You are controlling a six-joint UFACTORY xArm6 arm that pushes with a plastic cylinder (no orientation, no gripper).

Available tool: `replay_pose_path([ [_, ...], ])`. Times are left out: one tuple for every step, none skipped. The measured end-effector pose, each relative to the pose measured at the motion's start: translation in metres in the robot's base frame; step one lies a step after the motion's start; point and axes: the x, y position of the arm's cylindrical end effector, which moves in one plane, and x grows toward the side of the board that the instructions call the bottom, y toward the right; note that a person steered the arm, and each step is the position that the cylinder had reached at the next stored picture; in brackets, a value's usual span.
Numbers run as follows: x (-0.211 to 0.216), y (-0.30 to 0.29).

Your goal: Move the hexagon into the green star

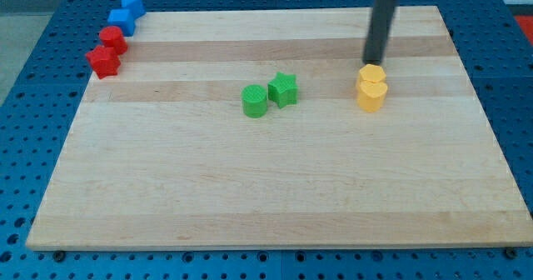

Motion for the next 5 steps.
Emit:
replay_pose_path([
  [0.004, -0.009],
  [0.037, -0.067],
  [0.037, -0.09],
  [0.028, -0.014],
  [0.072, -0.034],
])
